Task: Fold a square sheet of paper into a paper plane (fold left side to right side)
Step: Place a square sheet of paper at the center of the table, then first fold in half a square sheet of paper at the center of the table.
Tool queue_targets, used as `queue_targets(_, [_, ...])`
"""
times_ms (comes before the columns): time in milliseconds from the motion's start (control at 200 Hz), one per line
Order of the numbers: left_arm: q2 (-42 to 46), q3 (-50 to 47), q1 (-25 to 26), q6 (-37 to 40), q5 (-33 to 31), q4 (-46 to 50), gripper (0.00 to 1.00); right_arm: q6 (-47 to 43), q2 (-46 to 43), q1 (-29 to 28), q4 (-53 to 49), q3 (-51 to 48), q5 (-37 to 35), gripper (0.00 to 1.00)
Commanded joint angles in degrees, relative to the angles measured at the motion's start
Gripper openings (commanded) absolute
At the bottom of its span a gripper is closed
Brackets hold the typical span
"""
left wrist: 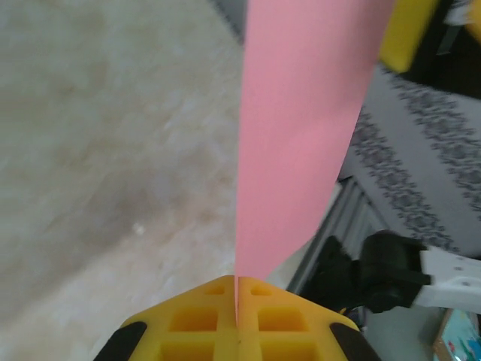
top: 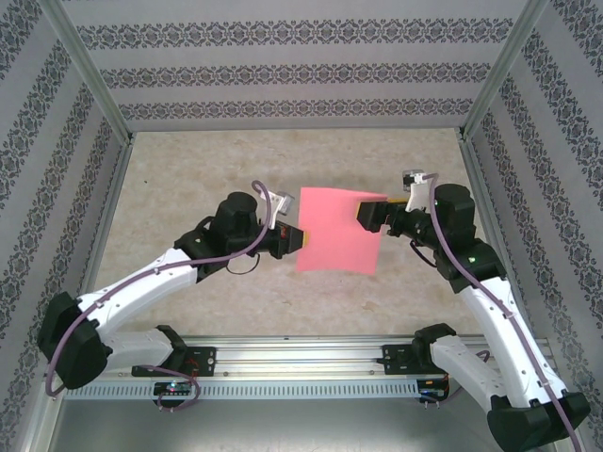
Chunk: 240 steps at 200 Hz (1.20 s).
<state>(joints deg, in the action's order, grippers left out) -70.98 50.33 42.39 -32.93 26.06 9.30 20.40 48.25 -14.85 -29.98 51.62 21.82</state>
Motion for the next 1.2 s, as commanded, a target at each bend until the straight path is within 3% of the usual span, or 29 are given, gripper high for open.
queue_targets(0, [-3.34, -2.07, -0.55, -3.61, -4.13, 6.36, 0.00, 3.81, 0.73, 0.25, -2.63, -2.92, -7.96, 0.98])
queue_targets(345, [-14.18, -3.14, -1.68, -0.95, -12.55, 13.90, 0.00, 13.64, 7.76, -3.53, 5.25, -12.68, -7.68, 0.96])
queue_targets(595, [-15.15, -2.12, -1.87, 0.78, -14.92, 17.71, 0.00, 20.72, 19.79, -11.23, 17.91, -16.10, -4.11, 0.64])
queue_targets(794, [-13.39, -2.07, -3.43, 1.65, -17.27, 20.38, 0.00, 23.99, 31.77, -17.60, 24.38, -12.57, -3.68, 0.43])
queue_targets(1194, [-13.11, -1.20, -4.77, 2.52, -17.69, 21.61, 0.00, 27.65, 45.98, -22.50, 28.88, -8.50, -3.78, 0.32])
